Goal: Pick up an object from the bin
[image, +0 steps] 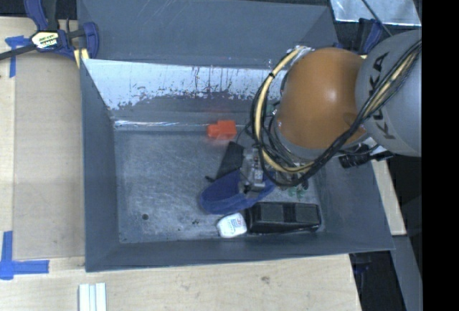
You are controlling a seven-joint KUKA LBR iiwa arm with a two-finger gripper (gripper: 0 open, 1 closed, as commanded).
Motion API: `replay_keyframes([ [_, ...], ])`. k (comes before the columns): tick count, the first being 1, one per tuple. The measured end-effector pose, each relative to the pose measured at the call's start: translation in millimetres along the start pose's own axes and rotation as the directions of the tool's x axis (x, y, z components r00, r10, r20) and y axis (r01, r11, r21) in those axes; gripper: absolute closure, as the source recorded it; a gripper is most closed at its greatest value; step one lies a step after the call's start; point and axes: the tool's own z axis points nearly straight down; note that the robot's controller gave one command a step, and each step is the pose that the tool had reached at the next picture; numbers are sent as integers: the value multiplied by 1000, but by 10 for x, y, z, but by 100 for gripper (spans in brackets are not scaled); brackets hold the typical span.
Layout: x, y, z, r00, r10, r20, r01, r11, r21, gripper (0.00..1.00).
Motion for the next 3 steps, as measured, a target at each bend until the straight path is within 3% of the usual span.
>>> replay_keyframes([
  [1,1,2,1,1000,2,0,-2,1000,0,0],
  [2,163,61,665,986,-168,-5,168,986,0,0],
  [3,-156,29,1156,951,-308,5,308,951,-2,0],
])
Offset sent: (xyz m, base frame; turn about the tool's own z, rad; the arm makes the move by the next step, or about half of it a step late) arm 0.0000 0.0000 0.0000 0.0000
